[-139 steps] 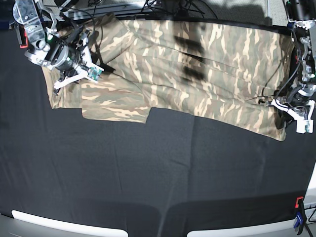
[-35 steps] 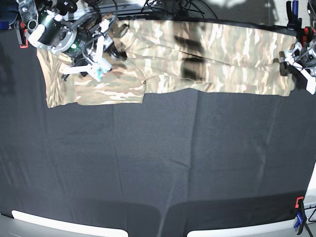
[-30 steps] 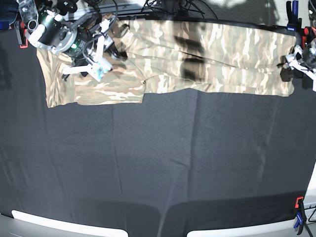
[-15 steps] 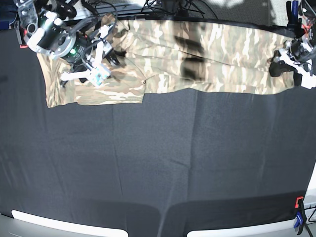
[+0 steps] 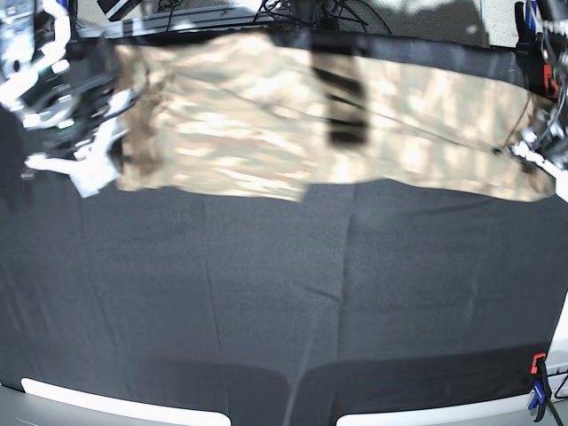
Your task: Layout the t-shirt on the table in an organized manner, then fold the t-shirt properly
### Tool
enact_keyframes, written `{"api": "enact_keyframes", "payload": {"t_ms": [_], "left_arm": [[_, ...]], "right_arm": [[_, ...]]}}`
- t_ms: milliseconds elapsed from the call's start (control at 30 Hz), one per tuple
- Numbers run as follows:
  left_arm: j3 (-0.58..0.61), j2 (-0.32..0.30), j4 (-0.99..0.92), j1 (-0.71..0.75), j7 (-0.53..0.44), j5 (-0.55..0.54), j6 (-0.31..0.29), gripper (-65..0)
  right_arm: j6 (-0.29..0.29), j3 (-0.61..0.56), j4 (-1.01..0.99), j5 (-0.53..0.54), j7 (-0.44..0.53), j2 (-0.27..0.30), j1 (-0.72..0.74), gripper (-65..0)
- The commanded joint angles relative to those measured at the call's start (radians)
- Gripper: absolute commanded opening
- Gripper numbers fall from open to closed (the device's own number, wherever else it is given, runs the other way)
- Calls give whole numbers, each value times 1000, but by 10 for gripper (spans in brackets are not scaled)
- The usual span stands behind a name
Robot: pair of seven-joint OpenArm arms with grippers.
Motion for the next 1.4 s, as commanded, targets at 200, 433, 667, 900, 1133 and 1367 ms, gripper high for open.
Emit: {"api": "enact_keyframes", "payload": {"t_ms": [200, 433, 667, 900, 1133, 1367], "left_arm": [[-8, -76, 40, -44, 72, 37, 39, -650], [-8, -79, 268, 10, 308, -153, 38, -650], [-6, 12, 547, 154, 339, -279, 35, -650], [19, 184, 623, 213, 312, -389, 34, -650], [216, 276, 623, 204, 272, -348, 34, -650], [367, 289, 623, 172, 218, -209, 36, -650]], "right_arm": [[26, 46, -7, 72, 18, 8, 2, -438], [27, 46, -7, 148, 17, 8, 2, -438], [27, 46, -7, 148, 8, 7, 2, -438], [27, 46, -7, 151, 8, 7, 2, -438], [27, 46, -7, 151, 9, -14, 2, -438], [27, 46, -7, 151, 8, -20, 2, -438]]}}
